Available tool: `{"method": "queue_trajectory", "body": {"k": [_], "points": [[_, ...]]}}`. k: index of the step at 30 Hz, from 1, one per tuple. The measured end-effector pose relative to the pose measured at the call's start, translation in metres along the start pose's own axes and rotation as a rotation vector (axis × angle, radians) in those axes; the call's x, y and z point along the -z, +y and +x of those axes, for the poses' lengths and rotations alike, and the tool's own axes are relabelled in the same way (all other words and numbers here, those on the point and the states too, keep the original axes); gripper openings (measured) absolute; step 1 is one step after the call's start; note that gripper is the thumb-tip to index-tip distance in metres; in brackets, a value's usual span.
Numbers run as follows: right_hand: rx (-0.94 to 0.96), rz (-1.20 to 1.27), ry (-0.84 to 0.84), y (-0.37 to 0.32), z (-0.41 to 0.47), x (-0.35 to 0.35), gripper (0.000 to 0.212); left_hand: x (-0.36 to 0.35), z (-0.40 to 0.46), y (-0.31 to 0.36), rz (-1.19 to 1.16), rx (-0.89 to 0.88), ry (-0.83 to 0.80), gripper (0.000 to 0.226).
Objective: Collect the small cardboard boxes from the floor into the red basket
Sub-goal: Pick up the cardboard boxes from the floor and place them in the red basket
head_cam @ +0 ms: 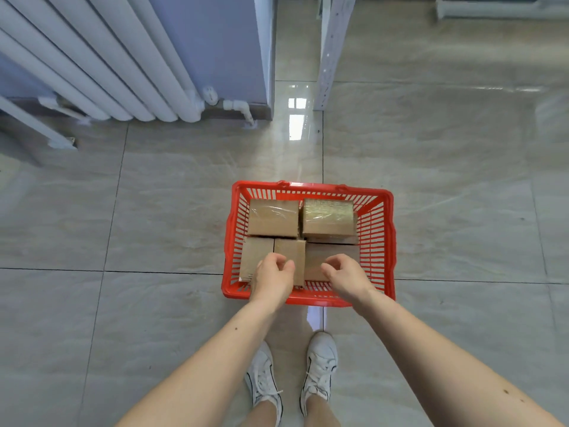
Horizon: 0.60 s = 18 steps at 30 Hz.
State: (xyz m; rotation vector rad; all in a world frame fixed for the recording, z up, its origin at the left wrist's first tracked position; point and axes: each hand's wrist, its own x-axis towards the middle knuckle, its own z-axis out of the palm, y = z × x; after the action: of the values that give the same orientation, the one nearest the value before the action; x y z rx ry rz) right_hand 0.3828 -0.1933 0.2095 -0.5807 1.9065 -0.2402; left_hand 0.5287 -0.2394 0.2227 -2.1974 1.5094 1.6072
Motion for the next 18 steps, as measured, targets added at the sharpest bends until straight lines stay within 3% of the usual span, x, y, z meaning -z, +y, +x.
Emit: {"method": "queue_trajectory", "body": {"k": [8, 13, 18], "points": [[0.077, 0.192, 0.175, -0.044, -0.134, 0.095, 0.021, 0.046, -0.117, 0.125, -0.045, -0.164, -0.048, 0.026], [0.078, 0.335, 0.259, -0.046, -0.216, 0.147, 0.022, 0.047, -0.201, 0.173, -0.006, -0.277, -0.149, 0.011], [0.051, 0.438, 0.342, -0.03, -0.285, 0.196, 0.019, 0.029, -0.268, 0.209, 0.109, -0.383, -0.223, 0.023]]}}
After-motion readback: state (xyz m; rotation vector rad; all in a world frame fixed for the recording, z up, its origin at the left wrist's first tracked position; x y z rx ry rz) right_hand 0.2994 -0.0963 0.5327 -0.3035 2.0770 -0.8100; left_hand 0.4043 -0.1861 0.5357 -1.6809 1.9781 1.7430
